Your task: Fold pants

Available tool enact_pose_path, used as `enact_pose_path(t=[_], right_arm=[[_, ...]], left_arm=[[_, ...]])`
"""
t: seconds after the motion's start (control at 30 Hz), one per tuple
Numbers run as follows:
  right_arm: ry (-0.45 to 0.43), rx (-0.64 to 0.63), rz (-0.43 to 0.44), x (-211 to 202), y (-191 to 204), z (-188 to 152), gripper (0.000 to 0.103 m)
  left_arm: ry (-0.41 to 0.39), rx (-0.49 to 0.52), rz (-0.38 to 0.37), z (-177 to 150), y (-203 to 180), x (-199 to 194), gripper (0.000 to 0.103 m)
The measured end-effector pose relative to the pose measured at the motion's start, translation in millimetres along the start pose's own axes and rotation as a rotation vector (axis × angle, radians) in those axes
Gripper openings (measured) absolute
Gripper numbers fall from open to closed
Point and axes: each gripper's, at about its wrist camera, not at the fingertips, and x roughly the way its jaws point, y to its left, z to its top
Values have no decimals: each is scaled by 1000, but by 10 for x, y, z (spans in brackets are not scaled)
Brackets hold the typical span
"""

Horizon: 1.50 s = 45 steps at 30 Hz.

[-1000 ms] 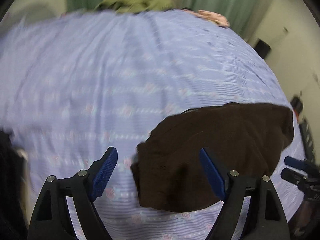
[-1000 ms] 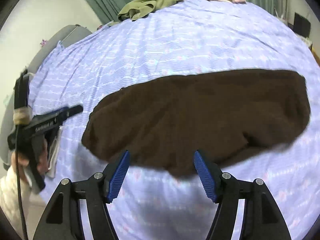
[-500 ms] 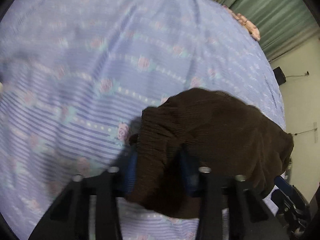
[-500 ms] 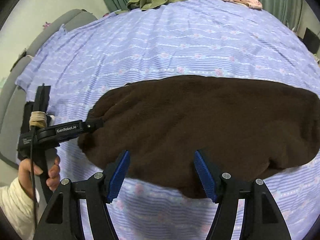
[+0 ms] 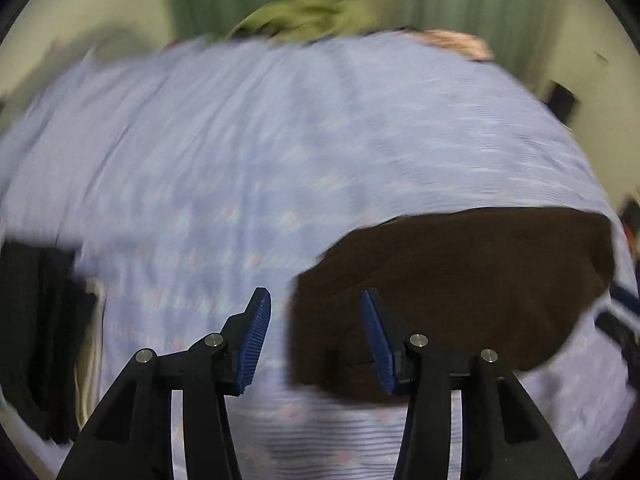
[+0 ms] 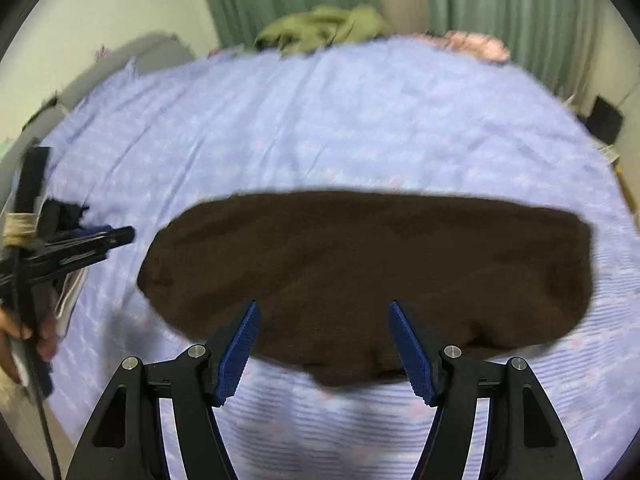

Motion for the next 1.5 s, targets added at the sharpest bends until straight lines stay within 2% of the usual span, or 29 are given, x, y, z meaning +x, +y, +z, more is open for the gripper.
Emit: enact_pose_path(t=[0.1, 0.17, 0.23, 0.33, 0.43, 0.5, 0.6, 0.83, 0.9, 0.97, 1.07, 1.13, 1.2, 1.3, 1.37, 1.5], right_arm=[[-77, 65, -83, -291, -406, -31, 69], [-113, 129, -154, -428, -801, -50, 72], [-147, 184, -215, -504, -1188, -66, 73], [-135, 243, -258, -437, -1800, -37, 72], [-111, 281, -271, -261, -2261, 7, 69], [-77, 323, -269, -113, -2477, 17, 56], [-34, 473, -159, 72, -2803, -81, 54], [43, 698, 19, 519, -2980, -411, 54], [38, 724, 19, 551, -3002, -428, 35], [9, 701, -27, 435, -2942, -364, 31], [-102, 548, -117, 141, -2762, -94, 28], [-165, 468, -136, 59, -2726, 96, 28], [-108, 476, -140, 257, -2846, 216, 28], [33, 530, -142, 663, -3063, 98, 28], [62, 547, -148, 753, -3131, -15, 28], [70, 589, -176, 634, -3129, -136, 31]], left_arm=[[-37, 82, -104, 194, -470, -105, 51], [-53, 130, -191, 259, -829, -110, 58], [-69, 197, -230, 335, -1153, -27, 58], [-50, 296, -271, 319, -1719, 145, 58], [-26, 353, -299, 265, -2118, 302, 58], [-1, 370, -303, 234, -2294, 430, 58], [52, 344, -339, 221, -2422, 599, 58], [102, 314, -339, 221, -2461, 840, 58], [116, 310, -334, 214, -2465, 888, 58], [118, 309, -331, 196, -2467, 900, 57], [109, 300, -329, 167, -2467, 917, 57], [118, 295, -317, 140, -2487, 974, 58], [137, 284, -307, 113, -2500, 1047, 58], [170, 286, -302, 65, -2523, 1152, 58], [166, 311, -295, 42, -2545, 1153, 58], [166, 341, -288, 8, -2557, 1156, 58]])
